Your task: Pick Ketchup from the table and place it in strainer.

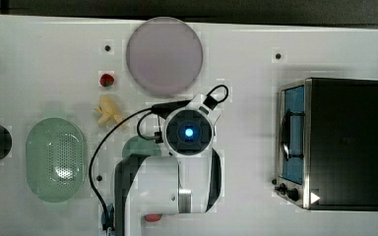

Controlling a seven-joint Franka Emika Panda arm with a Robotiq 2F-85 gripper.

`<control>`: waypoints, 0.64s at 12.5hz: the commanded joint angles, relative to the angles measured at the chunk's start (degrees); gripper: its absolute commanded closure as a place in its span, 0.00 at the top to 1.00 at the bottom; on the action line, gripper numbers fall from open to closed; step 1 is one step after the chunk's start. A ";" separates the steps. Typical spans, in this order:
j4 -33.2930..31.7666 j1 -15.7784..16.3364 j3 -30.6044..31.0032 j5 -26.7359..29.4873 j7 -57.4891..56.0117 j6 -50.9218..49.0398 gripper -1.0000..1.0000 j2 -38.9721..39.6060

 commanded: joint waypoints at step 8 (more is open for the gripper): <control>-2.43 -0.26 0.02 -1.15 -3.41 15.31 1.00 15.19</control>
